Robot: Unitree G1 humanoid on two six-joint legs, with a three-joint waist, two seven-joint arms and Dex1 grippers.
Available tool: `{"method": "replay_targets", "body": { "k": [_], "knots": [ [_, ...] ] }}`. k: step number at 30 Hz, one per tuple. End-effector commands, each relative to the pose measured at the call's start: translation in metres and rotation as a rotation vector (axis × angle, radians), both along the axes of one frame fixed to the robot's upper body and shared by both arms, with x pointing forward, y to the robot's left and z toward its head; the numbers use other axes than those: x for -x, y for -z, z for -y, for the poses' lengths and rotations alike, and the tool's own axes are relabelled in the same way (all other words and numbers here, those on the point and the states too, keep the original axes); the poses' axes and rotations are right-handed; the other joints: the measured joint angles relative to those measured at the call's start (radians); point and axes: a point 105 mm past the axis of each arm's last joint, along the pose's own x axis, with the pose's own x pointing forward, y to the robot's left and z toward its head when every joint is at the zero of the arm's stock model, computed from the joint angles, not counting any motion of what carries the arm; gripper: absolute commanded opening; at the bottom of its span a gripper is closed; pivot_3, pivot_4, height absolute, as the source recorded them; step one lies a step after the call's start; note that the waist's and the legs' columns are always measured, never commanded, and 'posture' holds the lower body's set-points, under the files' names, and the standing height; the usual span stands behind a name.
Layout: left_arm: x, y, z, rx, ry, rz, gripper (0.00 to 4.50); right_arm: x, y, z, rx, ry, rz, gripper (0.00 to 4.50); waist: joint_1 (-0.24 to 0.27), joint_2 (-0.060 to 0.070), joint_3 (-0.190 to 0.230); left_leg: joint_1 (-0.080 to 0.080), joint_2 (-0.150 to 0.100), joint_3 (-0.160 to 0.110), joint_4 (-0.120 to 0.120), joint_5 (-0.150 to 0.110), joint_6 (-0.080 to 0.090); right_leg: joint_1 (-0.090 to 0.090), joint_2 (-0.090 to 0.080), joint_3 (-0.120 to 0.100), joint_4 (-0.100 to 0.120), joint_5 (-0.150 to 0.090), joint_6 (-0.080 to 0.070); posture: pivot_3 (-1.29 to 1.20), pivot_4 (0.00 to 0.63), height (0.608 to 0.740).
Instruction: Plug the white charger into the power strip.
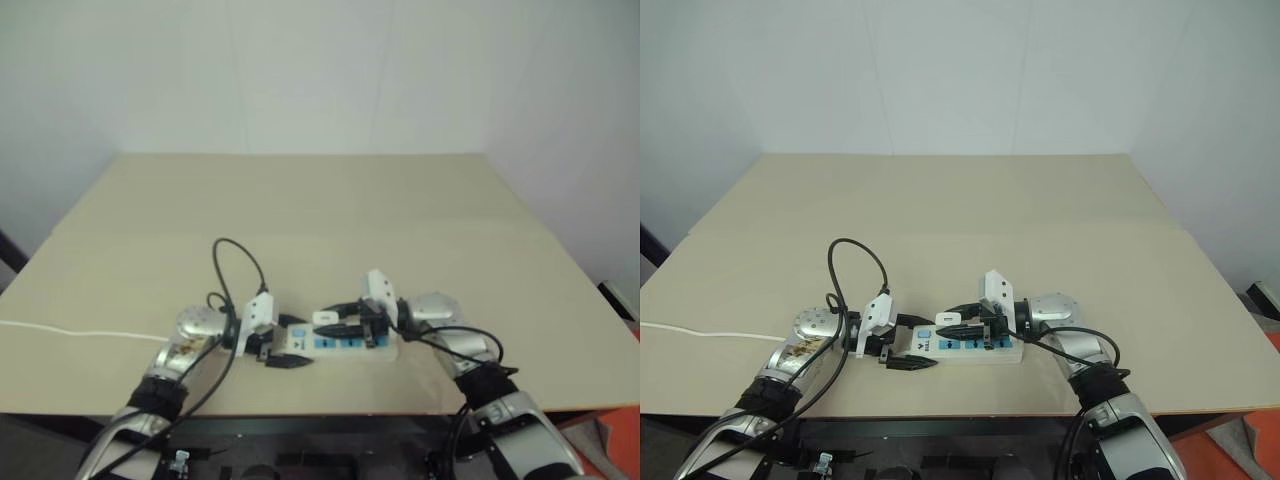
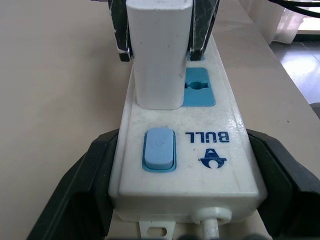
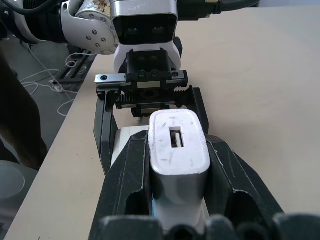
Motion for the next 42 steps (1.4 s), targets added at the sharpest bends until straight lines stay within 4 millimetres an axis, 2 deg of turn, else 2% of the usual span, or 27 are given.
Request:
{"method": "replay_targets", "body": {
  "k": [1,12,13,17,21,23,25,27,30,35,39,42],
  "knots": [
    [-0.003,-0.004,-0.012,-0.021,-0.028,0.013,3.29,0.026,0.079,0.021,0.236,0.026,-0.233,1.15,0.000,0.000,0.000,0.000,0.000,0.000,0.000,0.000,0.000,0.000,0.000,0.000,0.000,0.000,0.000,0.00,0.150,0.740],
    [-0.002,-0.003,-0.012,-0.020,-0.029,0.011,3.29,0.022,0.076,0.022,0.238,0.035,-0.225,1.15,0.000,0.000,-0.001,0.001,0.000,0.000,-0.001,0.000,0.000,0.000,0.000,0.000,0.000,0.000,0.000,0.00,0.150,0.740],
    [-0.001,-0.003,-0.012,-0.020,-0.029,0.011,3.29,0.021,0.075,0.021,0.237,0.036,-0.224,1.87,0.000,0.000,-0.001,0.001,0.000,0.000,-0.001,0.000,0.000,0.000,0.000,0.000,0.000,0.000,0.000,0.00,0.150,0.740],
    [-0.001,-0.002,-0.012,-0.018,-0.028,0.010,3.29,0.021,0.070,0.019,0.235,0.017,-0.216,3.04,0.000,-0.004,-0.003,0.000,0.000,0.000,-0.002,0.000,0.000,0.000,0.000,0.000,-0.001,0.000,0.000,0.00,0.150,0.740],
    [-0.002,-0.003,-0.011,-0.016,-0.027,0.009,3.29,0.023,0.069,0.018,0.239,0.003,-0.206,4.46,0.000,-0.006,-0.004,0.000,0.000,0.000,-0.002,0.000,0.000,0.000,0.000,0.000,-0.001,-0.001,0.000,0.00,0.150,0.740],
    [-0.002,-0.003,-0.011,-0.014,-0.033,0.009,3.29,0.023,0.068,0.018,0.243,-0.002,-0.196,4.46,0.000,-0.006,-0.004,0.000,0.000,0.000,-0.003,0.000,0.000,-0.001,0.000,0.000,-0.001,-0.001,0.000,0.00,0.150,0.740],
    [-0.001,-0.007,-0.010,0.000,-0.017,-0.027,4.00,0.022,0.066,0.017,0.244,-0.003,-0.186,4.50,0.000,-0.006,-0.004,0.000,0.000,0.000,-0.003,0.000,0.000,-0.001,0.000,0.000,-0.001,-0.001,-0.001,0.00,0.150,0.740],
    [-0.002,-0.013,-0.008,0.024,-0.024,-0.028,4.48,0.019,0.062,0.018,0.237,0.007,-0.164,4.50,0.000,-0.006,-0.004,0.000,0.000,0.000,-0.003,0.000,0.000,-0.001,0.000,0.000,-0.001,-0.001,0.000,0.00,0.150,0.740],
    [-0.002,-0.026,-0.011,0.042,-0.013,-0.013,4.48,0.013,0.049,0.022,0.213,0.035,-0.111,4.50,0.008,-0.007,-0.003,0.000,0.000,0.000,-0.003,0.000,0.000,-0.001,0.000,0.000,-0.001,-0.001,0.000,0.00,0.150,0.740],
    [0.012,-0.058,-0.031,0.070,0.033,-0.018,4.48,0.004,0.005,0.044,0.164,0.103,0.024,4.50,0.022,-0.006,0.002,-0.004,0.000,0.000,-0.003,0.000,0.000,-0.004,-0.001,0.000,-0.002,-0.001,0.000,0.00,0.150,0.740],
    [0.024,-0.079,-0.048,0.058,0.053,-0.033,4.48,0.013,-0.031,0.070,0.150,0.124,0.084,4.50,0.026,-0.002,0.012,-0.017,-0.001,0.000,-0.001,0.000,0.000,-0.017,-0.002,-0.001,0.000,0.000,0.000,0.00,0.150,0.740],
    [0.023,-0.091,-0.065,0.049,-0.001,-0.006,4.48,0.017,-0.059,0.100,0.138,0.188,0.119,4.50,0.024,0.000,0.024,-0.022,-0.001,0.000,0.000,0.000,0.000,-0.021,-0.002,-0.001,0.000,0.000,0.000,0.00,0.150,0.740]
  ]
}}
